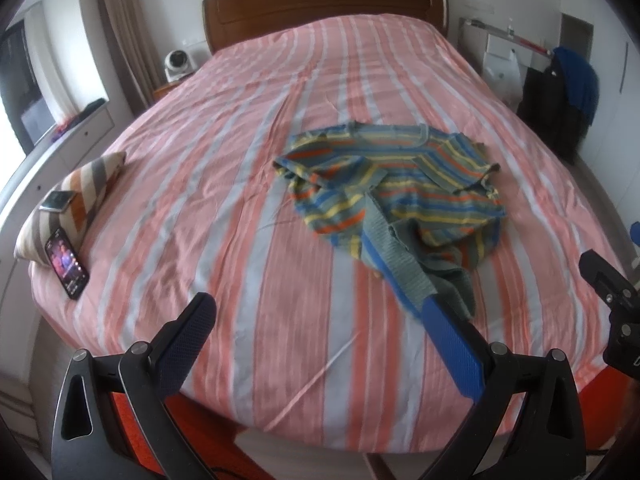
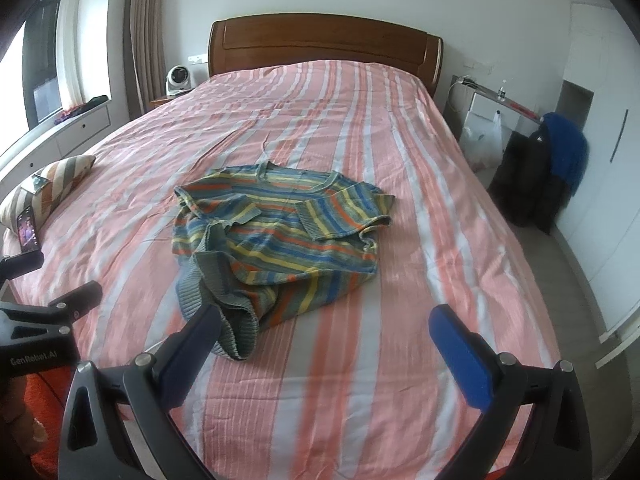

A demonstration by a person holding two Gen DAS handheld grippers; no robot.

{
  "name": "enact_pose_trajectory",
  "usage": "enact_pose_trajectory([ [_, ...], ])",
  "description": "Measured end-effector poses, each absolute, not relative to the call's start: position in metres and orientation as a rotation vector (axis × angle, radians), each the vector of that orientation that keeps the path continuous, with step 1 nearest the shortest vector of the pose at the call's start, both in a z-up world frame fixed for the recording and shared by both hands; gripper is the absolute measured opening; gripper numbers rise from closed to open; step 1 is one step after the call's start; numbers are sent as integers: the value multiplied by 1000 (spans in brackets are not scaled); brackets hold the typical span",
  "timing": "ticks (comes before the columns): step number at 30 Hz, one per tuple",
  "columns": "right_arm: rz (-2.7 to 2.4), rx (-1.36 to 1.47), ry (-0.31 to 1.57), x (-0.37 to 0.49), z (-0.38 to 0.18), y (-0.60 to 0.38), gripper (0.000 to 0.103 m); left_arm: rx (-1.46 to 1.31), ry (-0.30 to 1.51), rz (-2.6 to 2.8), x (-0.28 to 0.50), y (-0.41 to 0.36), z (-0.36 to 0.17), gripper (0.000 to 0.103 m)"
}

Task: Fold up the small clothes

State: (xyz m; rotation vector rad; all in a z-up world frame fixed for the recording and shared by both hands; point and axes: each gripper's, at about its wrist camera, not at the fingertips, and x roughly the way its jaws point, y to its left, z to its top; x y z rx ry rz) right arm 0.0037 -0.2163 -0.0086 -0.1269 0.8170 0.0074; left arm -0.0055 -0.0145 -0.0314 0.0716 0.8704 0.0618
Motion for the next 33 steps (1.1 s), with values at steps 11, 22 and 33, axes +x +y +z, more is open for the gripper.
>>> enact_pose_trajectory([
  [11, -43, -161, 818, 7, -9, -222, 103, 71, 878, 57, -5, -16, -33, 103],
  [22, -41, -166, 826, 9, -11, -225, 103, 73, 896, 35, 1, -19, -39, 103],
  [33, 261, 55, 914, 34, -71, -246, 102, -207, 1005, -90, 27, 38, -76, 102],
])
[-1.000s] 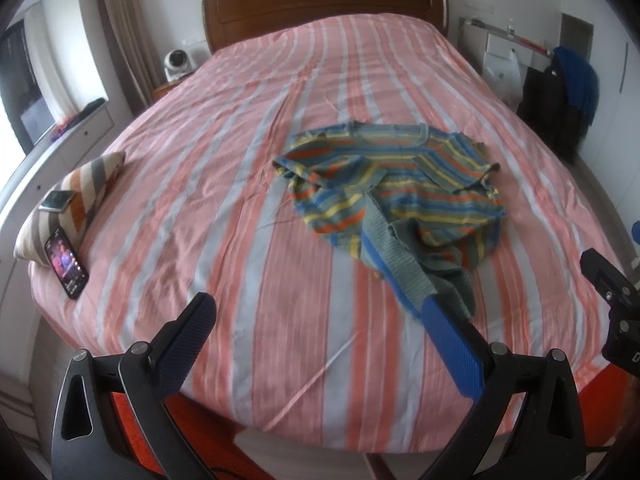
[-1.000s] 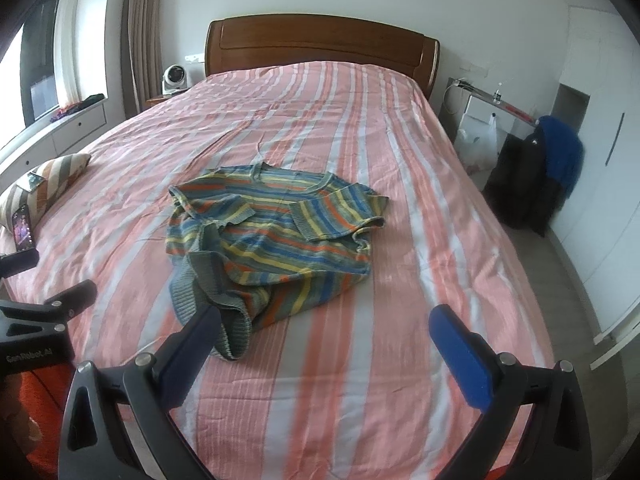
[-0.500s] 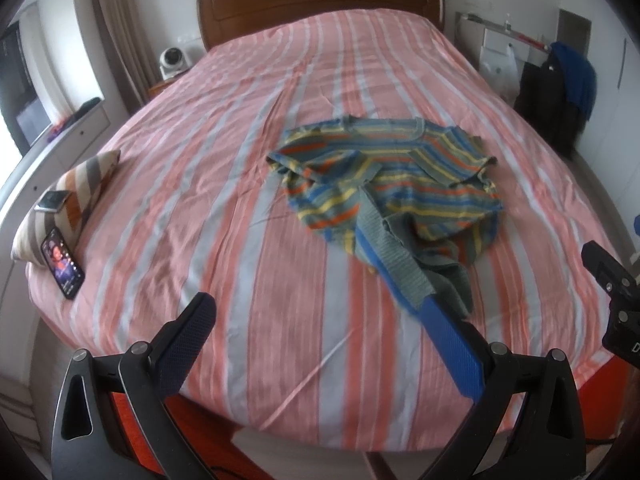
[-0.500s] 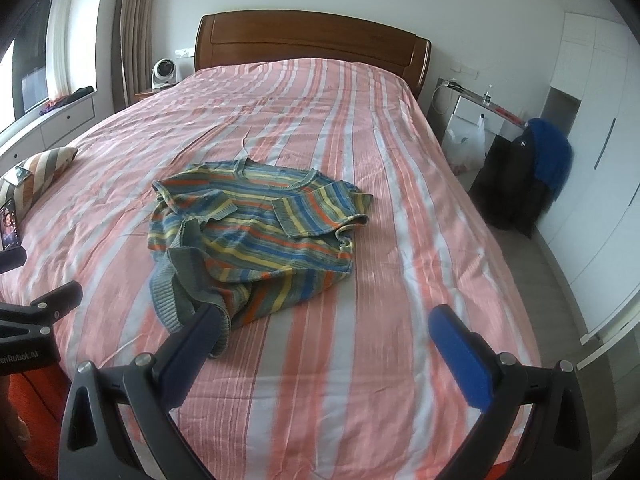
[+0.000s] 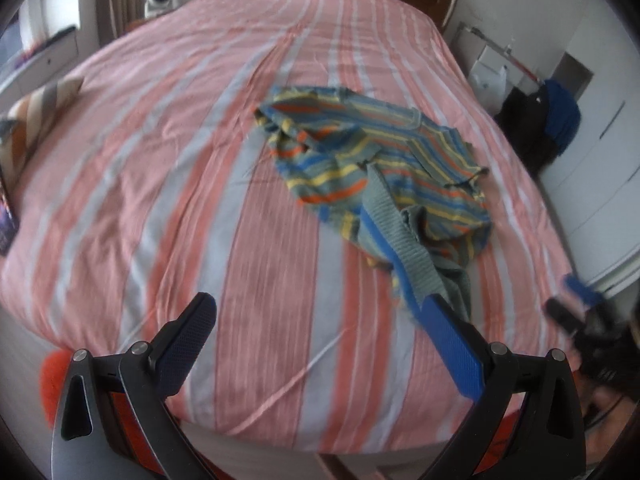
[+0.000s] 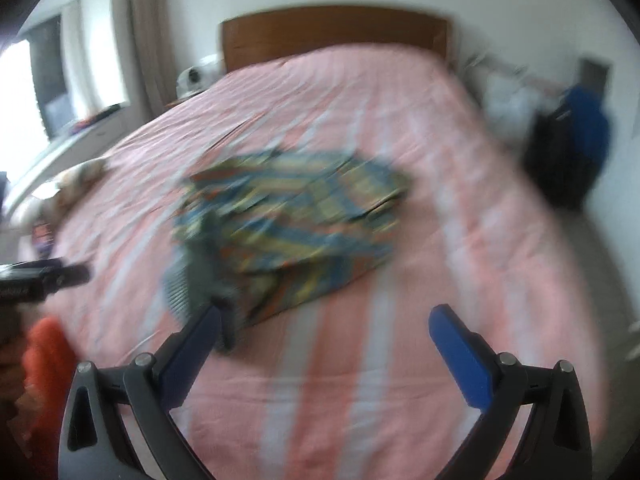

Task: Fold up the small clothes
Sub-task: 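Grasp the striped sweater hem with both grippers and lift it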

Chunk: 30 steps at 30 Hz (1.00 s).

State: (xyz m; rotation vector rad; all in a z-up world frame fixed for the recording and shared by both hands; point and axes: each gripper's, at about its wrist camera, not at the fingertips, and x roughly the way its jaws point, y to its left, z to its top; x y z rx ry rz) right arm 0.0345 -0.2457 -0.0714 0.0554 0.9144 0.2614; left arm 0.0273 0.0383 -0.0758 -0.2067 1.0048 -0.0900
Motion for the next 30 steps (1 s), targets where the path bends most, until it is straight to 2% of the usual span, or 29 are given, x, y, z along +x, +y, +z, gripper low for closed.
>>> enact_pose_trajectory([
  [4, 450, 32, 928, 54, -95, -201, 91, -206, 1015, -40, 26, 45, -80, 102],
  [7, 348, 15, 997, 84, -128, -192, 82, -205, 1014, -25, 23, 52, -81, 102],
  [8, 354, 41, 1050, 93, -142, -193, 65, -201, 1012, -20, 22, 55, -81, 102],
  [9, 390, 93, 1106, 98, -154, -197, 24, -196, 1010, -14, 21, 58, -82, 102],
  [10, 425, 169, 1151, 96, -163, -202, 2, -190, 1010, -6, 19, 62, -83, 102],
  [15, 446, 218, 1164, 35, -143, -226, 4, -185, 1007, 22, 11, 79, -92, 102],
  [19, 358, 246, 1329, -10, -168, -248, 3, -161, 1029, 11, 12, 75, -105, 102],
  [22, 264, 345, 1366, -21, -179, -277, 7, -166, 1048, -15, 14, 69, -110, 102],
  [23, 233, 376, 1345, -20, -175, -288, 15, -169, 1045, -27, 15, 68, -111, 102],
  [24, 213, 395, 1312, -17, -168, -296, 30, -172, 1041, -37, 17, 67, -110, 102],
  [27, 185, 371, 1202, -2, -143, -308, 56, -191, 1007, -115, 39, 61, -103, 102],
  [30, 272, 396, 1169, 13, -138, -302, 66, -228, 994, -168, 75, 63, -109, 102],
])
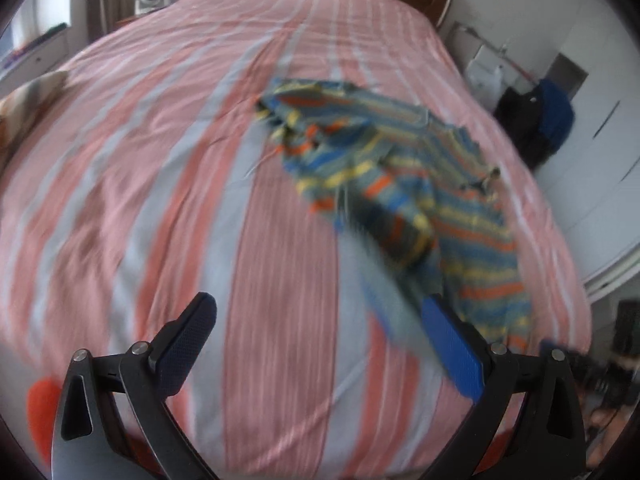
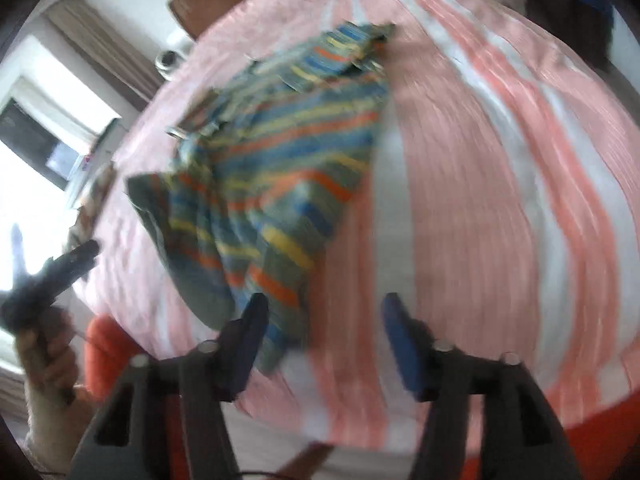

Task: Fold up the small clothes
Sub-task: 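Grasp the striped sweater hem with both grippers and lift it, then pull the sweater hem back with both grippers to spread it flat, release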

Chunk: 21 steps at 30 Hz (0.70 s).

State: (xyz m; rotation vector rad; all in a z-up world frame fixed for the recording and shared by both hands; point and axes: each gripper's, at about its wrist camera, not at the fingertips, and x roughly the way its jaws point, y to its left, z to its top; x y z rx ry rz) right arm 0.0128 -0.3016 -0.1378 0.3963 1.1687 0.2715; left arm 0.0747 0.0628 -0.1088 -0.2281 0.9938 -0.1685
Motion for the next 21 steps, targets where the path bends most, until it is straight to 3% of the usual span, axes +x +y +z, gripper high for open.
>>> enact_pose_trajectory([
  [5, 404, 463, 1288, 12, -180, -278, 67, -365, 1057, -299, 129, 54, -136, 99],
  [6, 414, 444, 1289, 9, -183, -274, 60, -354, 1062, -320, 133, 45, -140, 75],
  [7, 406, 421, 1266, 7, -182, -275, 49, -334, 1080, -336, 133, 37, -143, 17],
  [8, 406, 430, 1255, 7, -177, -279, 14, -324, 1113, -354, 133, 31, -147, 5],
  [9, 406, 449, 1244, 6, -172, -284, 8, -341, 1131, -359, 129, 30, -148, 1],
  [16, 435, 364, 1229, -22, -110, -317, 8, -423, 1072, -258, 22, 96, -111, 1],
  [21, 379, 316, 1319, -26, -140, -325, 8, -399, 1160, -159, -15, 110, -146, 1],
])
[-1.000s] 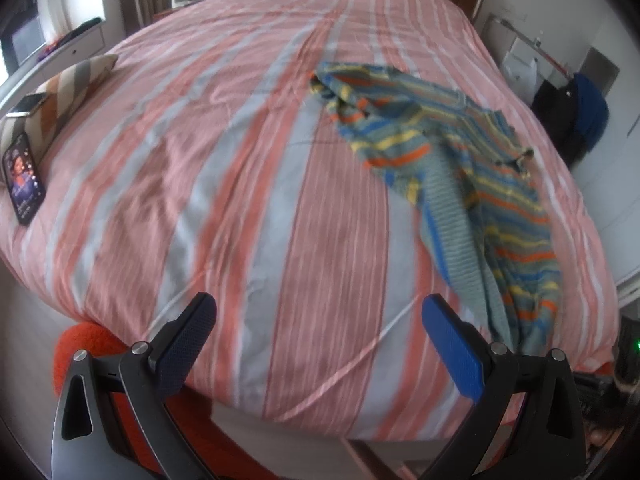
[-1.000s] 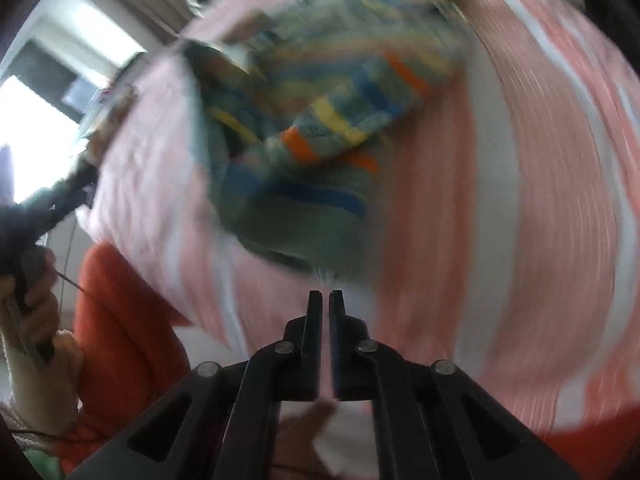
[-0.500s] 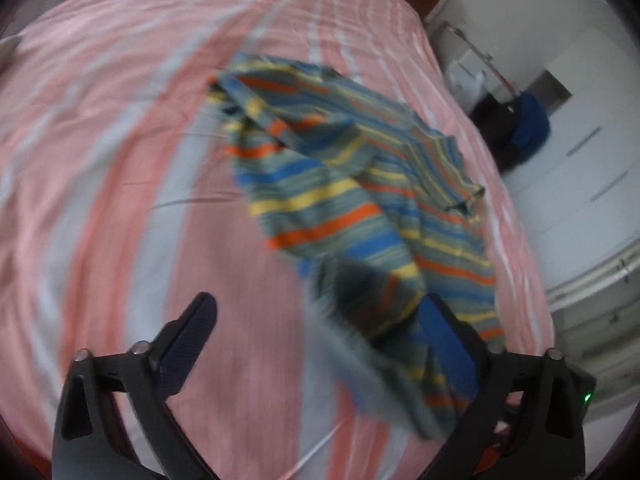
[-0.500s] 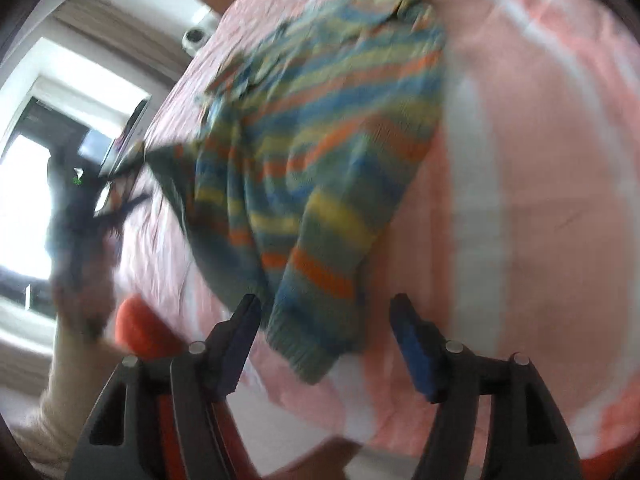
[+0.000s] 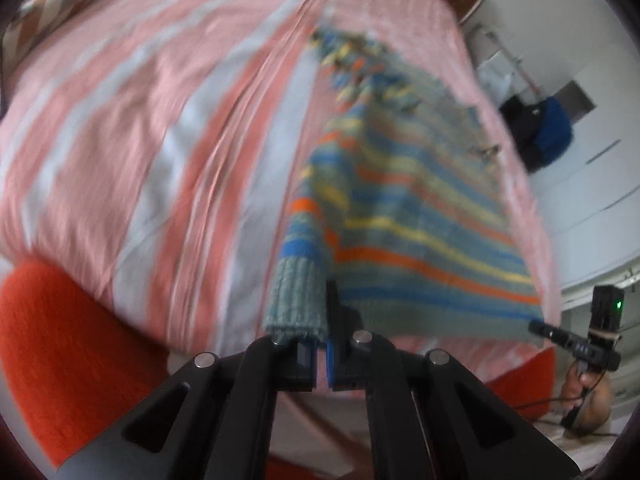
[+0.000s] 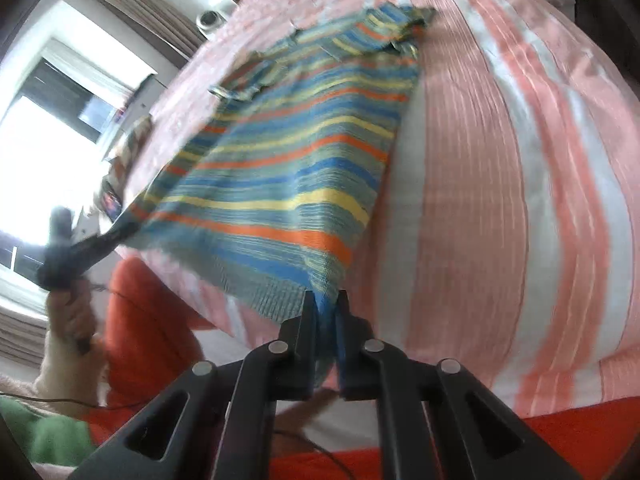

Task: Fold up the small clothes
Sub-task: 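Pull the sweater hem back with both grippers to spread it flat, release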

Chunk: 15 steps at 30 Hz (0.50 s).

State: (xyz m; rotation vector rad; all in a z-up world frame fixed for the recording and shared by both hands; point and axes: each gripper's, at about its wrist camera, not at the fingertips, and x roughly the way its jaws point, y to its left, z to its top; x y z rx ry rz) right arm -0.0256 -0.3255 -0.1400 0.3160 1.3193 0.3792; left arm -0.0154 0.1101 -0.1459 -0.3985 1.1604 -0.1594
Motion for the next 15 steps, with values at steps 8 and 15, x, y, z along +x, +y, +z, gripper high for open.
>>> enact_pose_trajectory([
  [8, 314, 364, 1325, -27, -172, -345, 6, -391, 1174, -132, -15, 108, -155, 0],
  [15, 294, 194, 1325, -31, -130, -341, 6, -263, 1158, -136, -34, 89, -146, 0],
])
